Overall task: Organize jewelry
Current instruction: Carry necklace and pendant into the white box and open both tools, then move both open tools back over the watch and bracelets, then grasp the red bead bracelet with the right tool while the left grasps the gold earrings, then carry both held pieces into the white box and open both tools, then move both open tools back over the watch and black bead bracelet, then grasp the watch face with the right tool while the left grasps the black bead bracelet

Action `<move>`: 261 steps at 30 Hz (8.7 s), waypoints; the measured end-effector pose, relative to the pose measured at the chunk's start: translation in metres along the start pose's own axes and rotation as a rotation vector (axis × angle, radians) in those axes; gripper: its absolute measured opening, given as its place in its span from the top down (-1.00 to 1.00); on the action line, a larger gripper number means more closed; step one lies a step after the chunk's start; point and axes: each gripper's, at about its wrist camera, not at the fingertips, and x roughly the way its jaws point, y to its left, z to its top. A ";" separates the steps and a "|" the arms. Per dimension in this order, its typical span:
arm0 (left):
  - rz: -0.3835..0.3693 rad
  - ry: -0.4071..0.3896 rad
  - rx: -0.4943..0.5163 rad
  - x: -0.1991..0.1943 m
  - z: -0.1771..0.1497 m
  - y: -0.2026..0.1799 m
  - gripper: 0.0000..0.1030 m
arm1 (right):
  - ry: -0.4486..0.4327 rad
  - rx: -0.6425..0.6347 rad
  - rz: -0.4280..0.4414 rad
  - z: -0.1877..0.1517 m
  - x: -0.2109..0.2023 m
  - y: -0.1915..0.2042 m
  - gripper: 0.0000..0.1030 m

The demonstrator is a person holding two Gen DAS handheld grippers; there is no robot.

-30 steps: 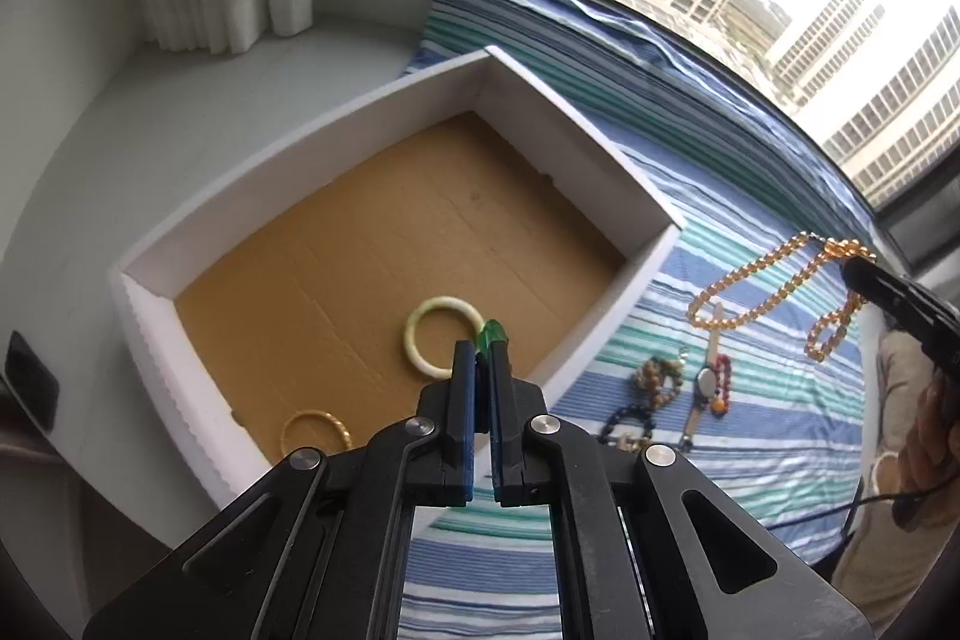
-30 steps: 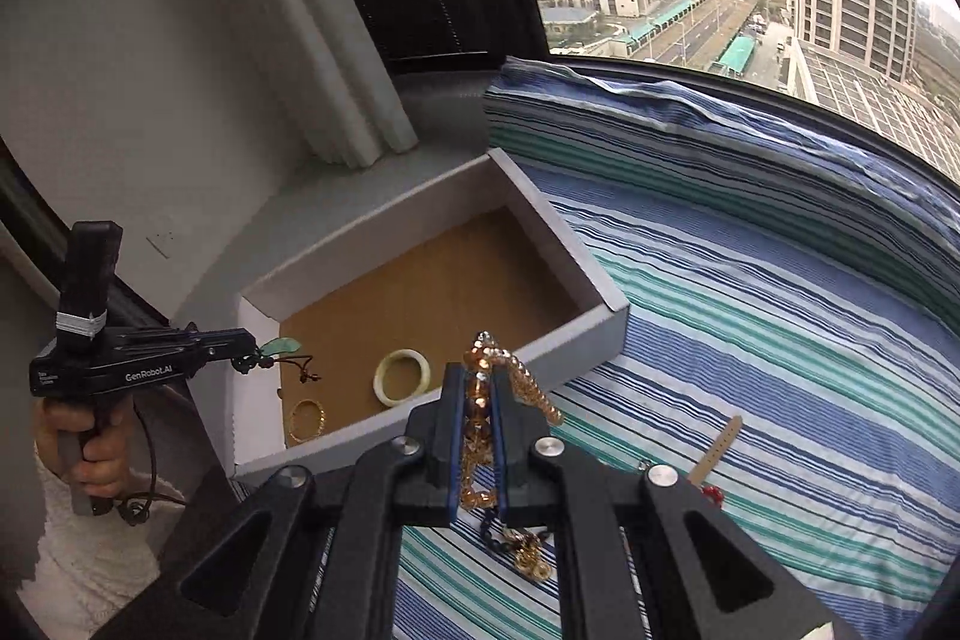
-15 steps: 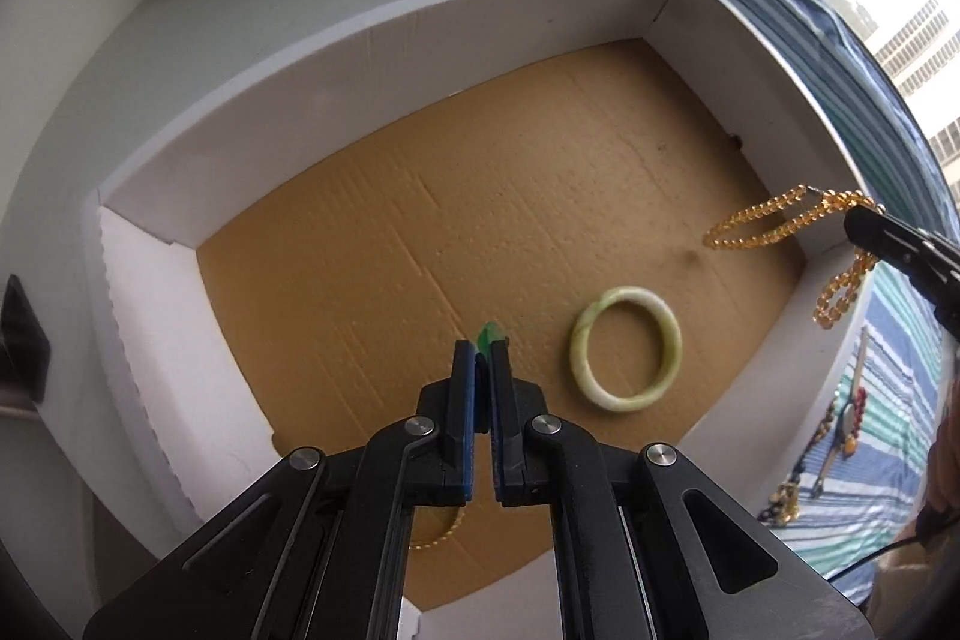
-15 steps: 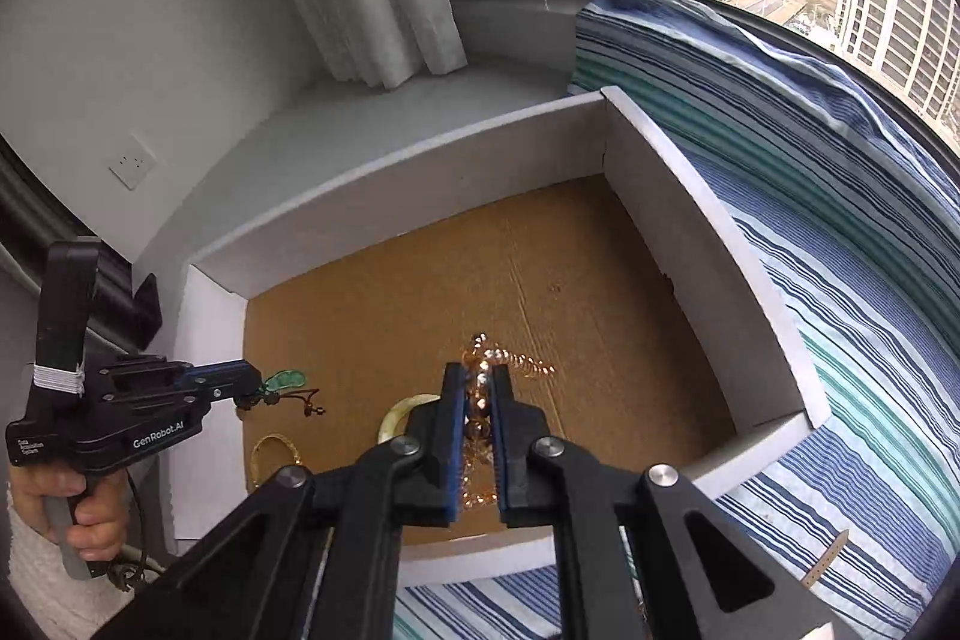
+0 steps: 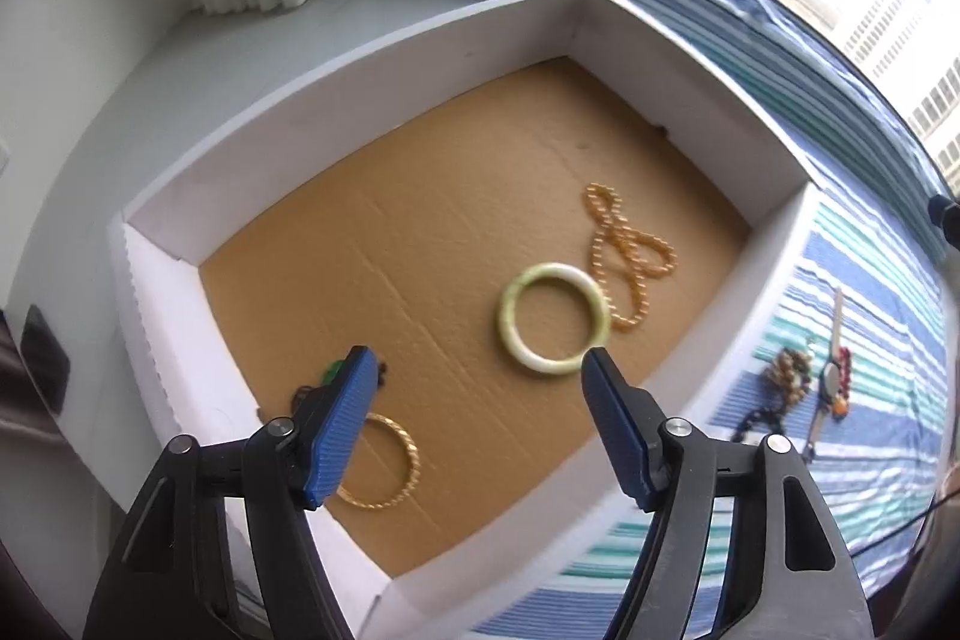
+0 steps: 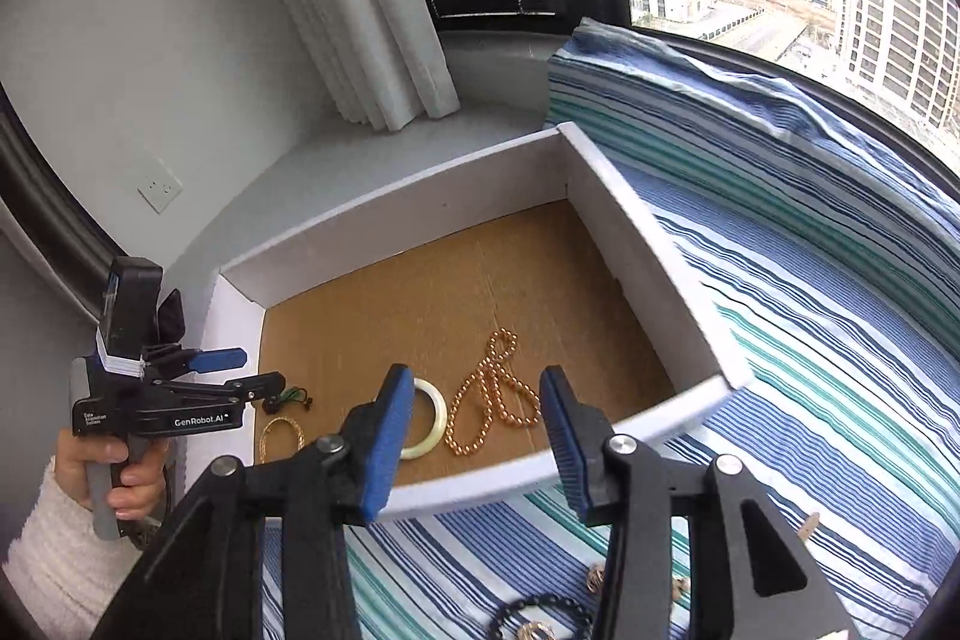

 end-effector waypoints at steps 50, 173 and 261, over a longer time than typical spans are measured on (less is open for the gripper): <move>-0.175 0.412 0.213 0.101 -0.085 -0.248 0.02 | 0.332 0.367 -0.260 -0.191 0.043 -0.178 0.13; -0.228 0.117 0.301 -0.015 -0.045 -0.174 -0.65 | 0.141 0.219 -0.194 -0.100 -0.057 -0.093 0.18; -0.243 0.202 0.303 0.024 -0.044 -0.197 0.83 | 0.263 0.419 -0.296 -0.186 -0.028 -0.151 0.20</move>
